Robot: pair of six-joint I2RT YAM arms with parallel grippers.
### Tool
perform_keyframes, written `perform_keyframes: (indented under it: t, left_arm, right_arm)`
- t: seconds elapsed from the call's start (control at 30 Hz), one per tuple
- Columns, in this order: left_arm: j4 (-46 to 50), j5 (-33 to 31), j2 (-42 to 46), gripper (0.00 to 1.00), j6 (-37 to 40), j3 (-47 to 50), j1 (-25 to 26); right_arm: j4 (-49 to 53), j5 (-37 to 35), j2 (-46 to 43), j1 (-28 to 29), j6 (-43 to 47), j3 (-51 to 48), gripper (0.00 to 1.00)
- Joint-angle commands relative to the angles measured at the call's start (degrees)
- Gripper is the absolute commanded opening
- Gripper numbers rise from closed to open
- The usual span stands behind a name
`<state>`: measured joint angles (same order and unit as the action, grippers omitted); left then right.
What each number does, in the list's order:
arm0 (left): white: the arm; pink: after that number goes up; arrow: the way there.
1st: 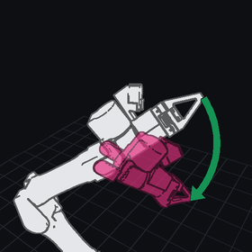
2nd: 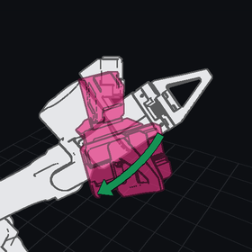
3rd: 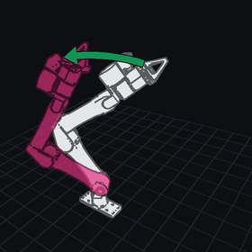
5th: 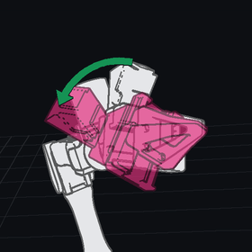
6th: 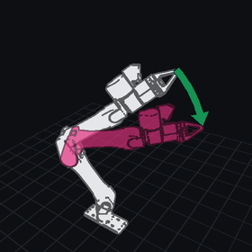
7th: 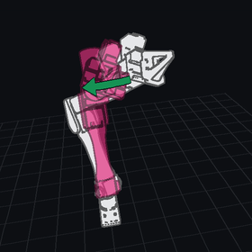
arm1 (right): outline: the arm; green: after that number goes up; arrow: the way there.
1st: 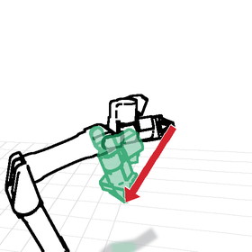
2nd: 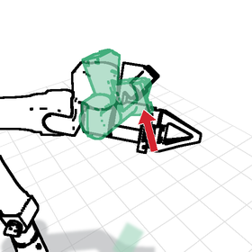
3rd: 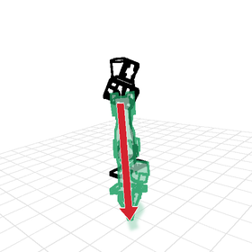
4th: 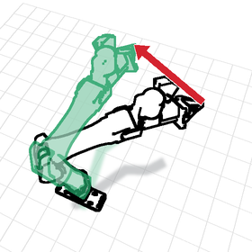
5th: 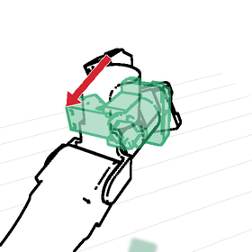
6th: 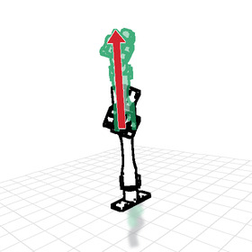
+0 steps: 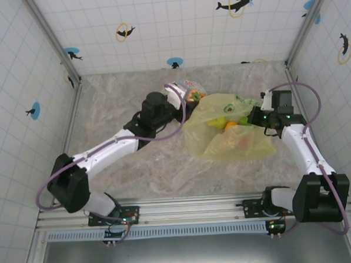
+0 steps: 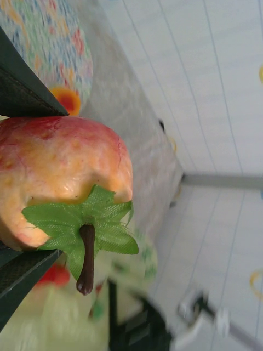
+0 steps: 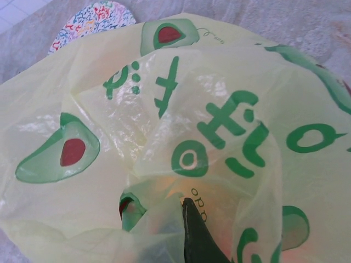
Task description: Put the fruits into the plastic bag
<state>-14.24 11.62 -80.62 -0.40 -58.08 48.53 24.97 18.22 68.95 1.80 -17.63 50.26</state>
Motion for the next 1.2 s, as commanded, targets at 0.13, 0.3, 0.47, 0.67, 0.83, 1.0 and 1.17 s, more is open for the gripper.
perform_keyframes:
  t: [0.13, 0.3, 0.47, 0.67, 0.83, 1.0, 1.17]
  left_arm:
    - [6.3, 3.7, 5.3, 0.41, -1.5, 6.6, 5.4]
    - [10.1, -2.2, 2.9, 0.41, -1.6, 8.0, 5.6]
    - [10.8, -9.5, -4.0, 0.41, -2.0, 5.3, 5.6]
    - [8.7, -13.3, -14.8, 0.42, -1.5, -2.6, 5.5]
    - [3.8, -15.6, -22.9, 0.43, -3.4, -7.6, 5.4]
    - [0.7, -18.1, -30.0, 0.44, -3.6, -12.7, 5.3]
    - [-4.1, -19.2, -34.8, 0.45, -3.0, -14.3, 5.3]
  right_arm:
    - [-3.3, -0.9, -0.7, 4.8, -2.4, 1.5, 0.00]
    - [-3.7, -2.3, -0.3, 8.2, -3.2, 2.4, 0.00]
    - [-3.2, -3.3, 0.0, 10.3, -3.4, 3.5, 0.00]
    - [-2.6, -3.9, -0.5, 10.7, -3.4, 3.2, 0.00]
    - [-1.9, -4.5, -0.9, 10.8, -2.8, 3.0, 0.00]
    - [-1.9, -4.6, -0.7, 10.7, -2.5, 2.6, 0.00]
    - [-1.8, -4.9, -0.5, 10.7, -2.1, 2.6, 0.00]
